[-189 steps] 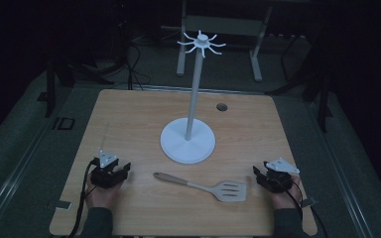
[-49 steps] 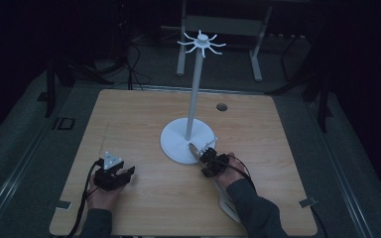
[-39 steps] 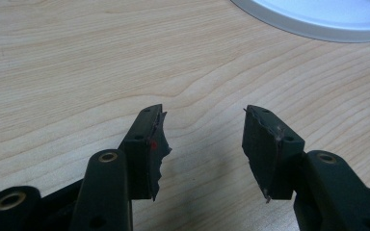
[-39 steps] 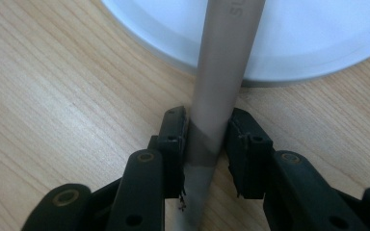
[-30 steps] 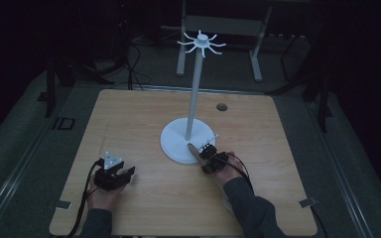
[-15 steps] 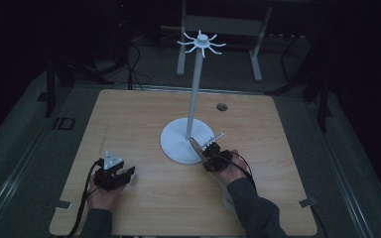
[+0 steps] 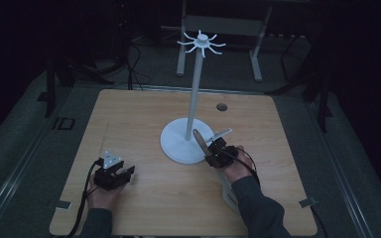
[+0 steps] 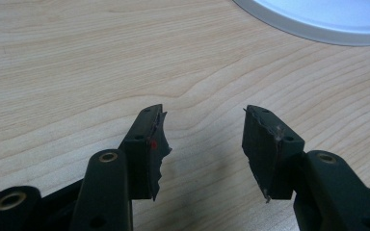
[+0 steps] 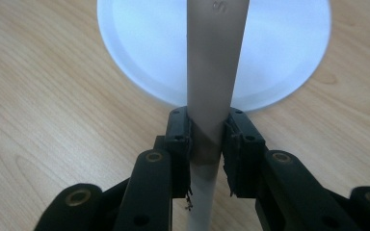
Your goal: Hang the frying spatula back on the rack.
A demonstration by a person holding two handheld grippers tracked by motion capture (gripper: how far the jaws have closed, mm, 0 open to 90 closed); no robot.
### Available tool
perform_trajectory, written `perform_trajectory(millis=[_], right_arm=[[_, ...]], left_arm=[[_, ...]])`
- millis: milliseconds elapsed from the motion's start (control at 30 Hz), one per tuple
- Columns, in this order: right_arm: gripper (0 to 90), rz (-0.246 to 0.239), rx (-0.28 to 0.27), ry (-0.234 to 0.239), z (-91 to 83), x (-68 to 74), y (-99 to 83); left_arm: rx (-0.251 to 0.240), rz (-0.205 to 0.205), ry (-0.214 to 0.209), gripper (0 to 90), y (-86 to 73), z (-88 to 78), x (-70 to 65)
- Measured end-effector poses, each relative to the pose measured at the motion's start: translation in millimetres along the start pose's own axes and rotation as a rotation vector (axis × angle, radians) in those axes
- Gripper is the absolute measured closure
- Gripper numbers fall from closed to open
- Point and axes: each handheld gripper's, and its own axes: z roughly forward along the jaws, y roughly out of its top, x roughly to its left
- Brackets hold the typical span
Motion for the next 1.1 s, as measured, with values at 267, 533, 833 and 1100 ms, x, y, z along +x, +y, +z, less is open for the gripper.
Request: perform_trajectory(millis=[267, 533, 833, 1100], right_arm=[[74.1, 0.028, -0.101, -0.021, -16.6, -4.3, 2.1], [74.1, 0.032, -0.182, -0.028, -32.8, -12.0, 7.3], [74.1, 0.029, -0.286, -0.012, -50.8, -25.5, 15.1], [74.1, 0.033, -0.354, -0.022, -61.9, -30.1, 17.2]], left_arm=[[-0.005, -0.001, 0.004, 50.1, 0.2, -1.3, 0.1], [-0.008, -0.006, 0.007, 50.1, 0.2, -0.7, 0.1], [-0.010, -0.003, 0.012, 50.0, 0.3, -1.6, 0.1], [-0.012, -0.008, 0.015, 50.0, 0.3, -1.6, 0.4]])
